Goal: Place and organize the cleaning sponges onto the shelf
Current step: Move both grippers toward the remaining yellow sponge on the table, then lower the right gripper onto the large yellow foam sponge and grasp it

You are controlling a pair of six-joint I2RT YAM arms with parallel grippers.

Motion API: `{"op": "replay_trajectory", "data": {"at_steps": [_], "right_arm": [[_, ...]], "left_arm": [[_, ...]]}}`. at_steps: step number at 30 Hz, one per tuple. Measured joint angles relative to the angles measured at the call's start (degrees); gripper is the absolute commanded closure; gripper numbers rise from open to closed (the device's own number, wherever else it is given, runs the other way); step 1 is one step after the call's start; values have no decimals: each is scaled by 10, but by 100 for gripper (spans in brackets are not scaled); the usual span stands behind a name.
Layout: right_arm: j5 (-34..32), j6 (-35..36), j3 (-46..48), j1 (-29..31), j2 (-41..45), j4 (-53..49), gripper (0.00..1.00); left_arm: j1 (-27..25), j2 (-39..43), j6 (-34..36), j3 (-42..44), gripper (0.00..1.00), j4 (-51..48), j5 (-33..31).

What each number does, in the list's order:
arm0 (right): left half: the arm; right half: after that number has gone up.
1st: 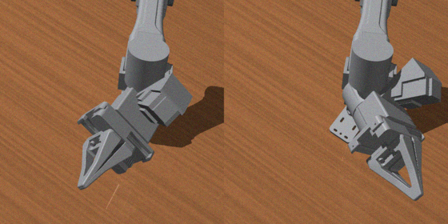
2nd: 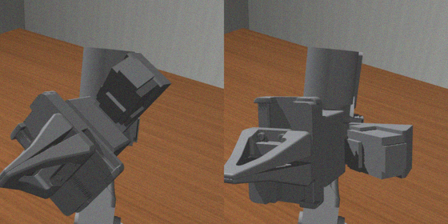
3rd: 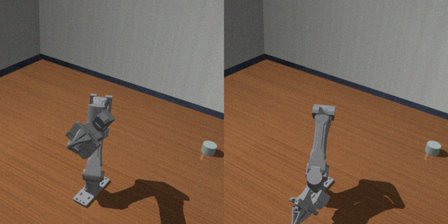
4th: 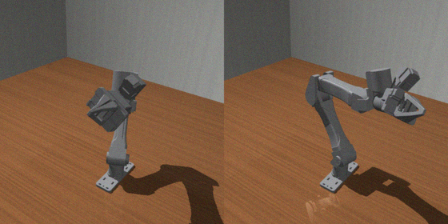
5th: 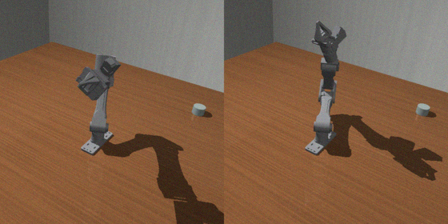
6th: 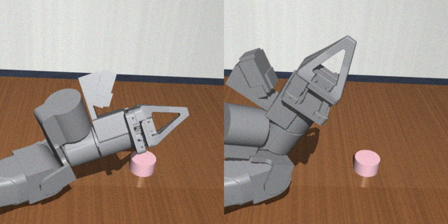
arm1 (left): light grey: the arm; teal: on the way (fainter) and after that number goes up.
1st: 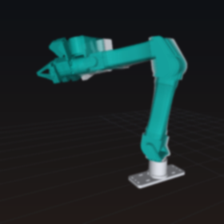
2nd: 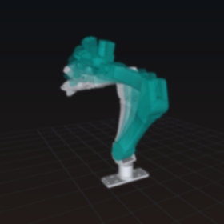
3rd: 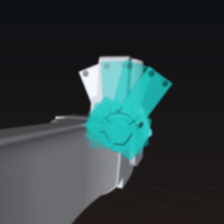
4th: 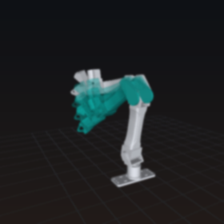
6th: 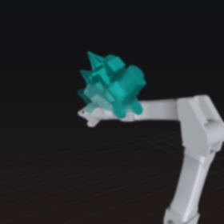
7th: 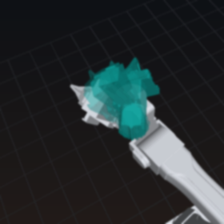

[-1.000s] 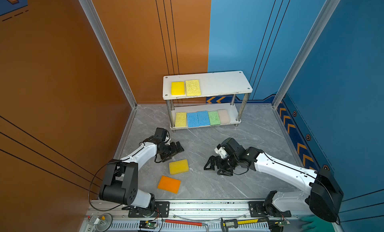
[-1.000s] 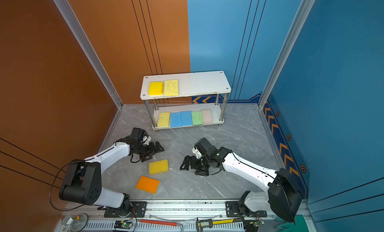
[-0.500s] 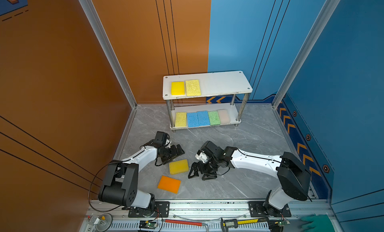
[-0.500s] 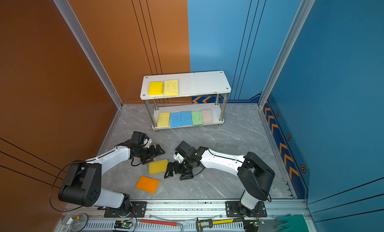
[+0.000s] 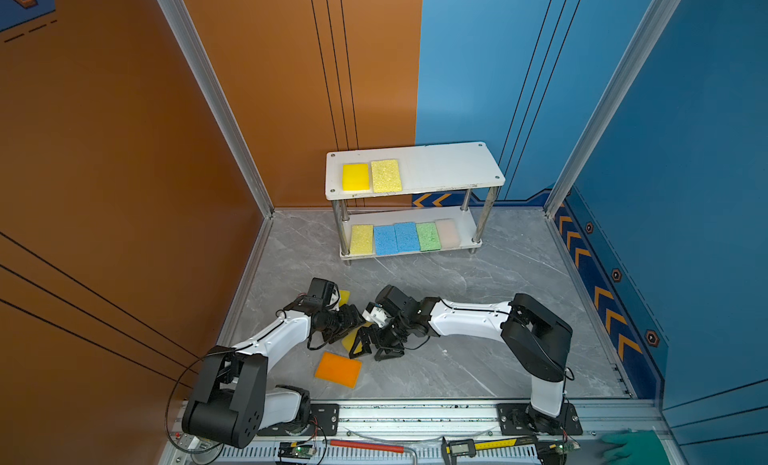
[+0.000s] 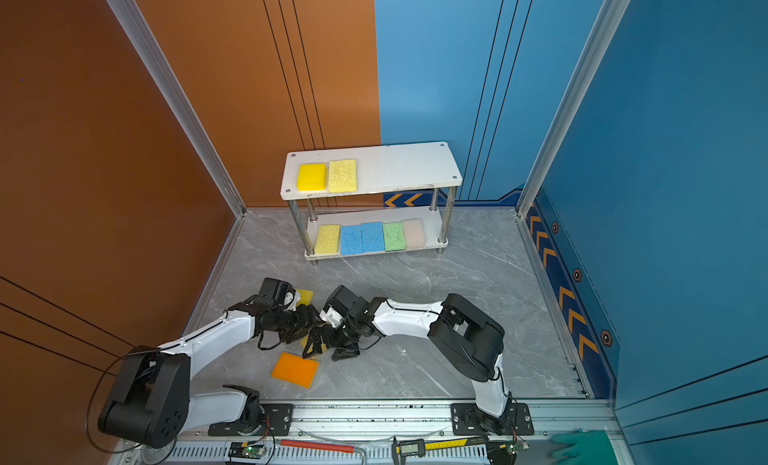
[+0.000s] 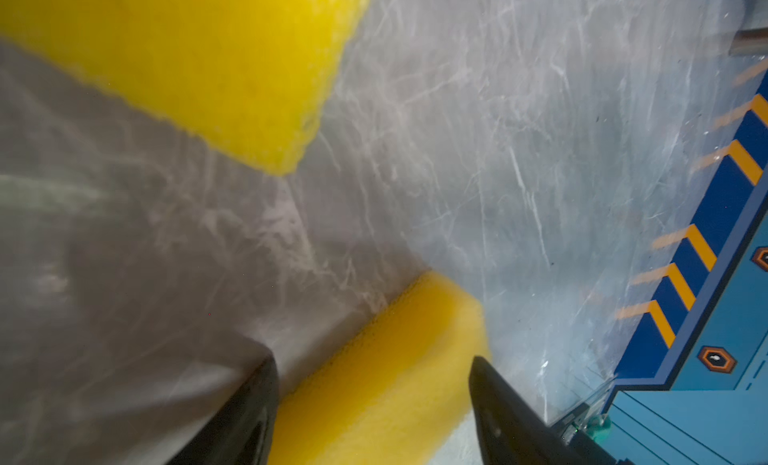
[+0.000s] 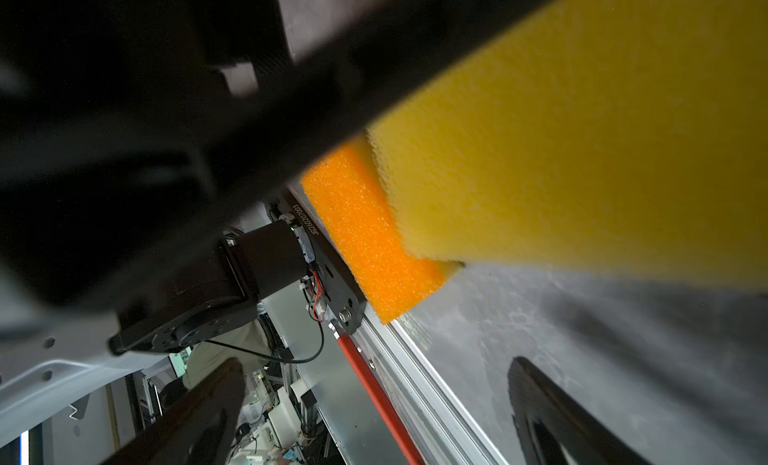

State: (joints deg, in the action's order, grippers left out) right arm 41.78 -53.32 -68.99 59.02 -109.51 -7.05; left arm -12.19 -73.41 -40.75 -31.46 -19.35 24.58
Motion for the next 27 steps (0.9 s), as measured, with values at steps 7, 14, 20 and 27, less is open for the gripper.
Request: {"op": "replay_trajectory", "data": {"at_steps": [7, 14, 20, 27], "right_arm": [[-20, -23, 59, -34, 31, 71, 0], [-68, -19, 120, -90, 137, 35, 2], [-129, 0, 129, -117, 203, -66, 8], [-162, 21, 134, -107, 204, -130, 19]], "left_arm": [[-35, 22, -55, 13, 40, -6, -2], [-125, 32, -148, 16, 39, 20, -25], [-163, 44, -204, 16, 38, 43, -31], [-113, 141, -208, 18, 37, 4, -40]]}}
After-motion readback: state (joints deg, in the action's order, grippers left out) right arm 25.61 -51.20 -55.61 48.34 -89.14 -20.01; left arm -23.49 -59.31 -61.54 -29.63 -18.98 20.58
